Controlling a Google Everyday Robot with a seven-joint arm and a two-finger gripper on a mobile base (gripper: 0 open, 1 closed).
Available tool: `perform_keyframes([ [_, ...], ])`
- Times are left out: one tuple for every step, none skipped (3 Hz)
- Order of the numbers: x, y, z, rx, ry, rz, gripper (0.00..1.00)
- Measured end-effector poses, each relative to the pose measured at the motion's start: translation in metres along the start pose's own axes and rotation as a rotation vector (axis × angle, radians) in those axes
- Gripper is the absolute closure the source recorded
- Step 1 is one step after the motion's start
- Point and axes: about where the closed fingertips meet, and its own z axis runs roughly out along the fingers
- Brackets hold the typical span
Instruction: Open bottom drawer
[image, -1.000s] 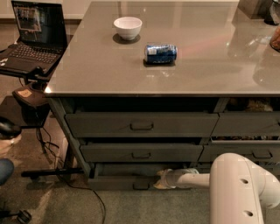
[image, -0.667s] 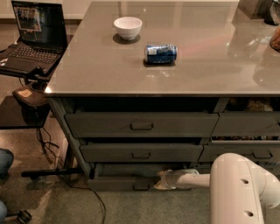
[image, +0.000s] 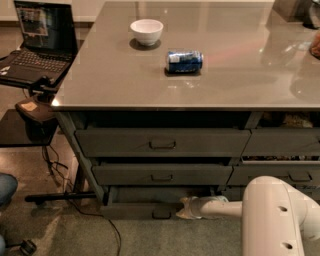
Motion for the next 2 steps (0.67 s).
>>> perform_keyframes([
  [-0.002, -0.001, -0.003, 0.000, 0.000, 0.000, 1.00],
  [0.010, 0.017, -0.004, 0.014, -0.012, 0.012, 1.00],
])
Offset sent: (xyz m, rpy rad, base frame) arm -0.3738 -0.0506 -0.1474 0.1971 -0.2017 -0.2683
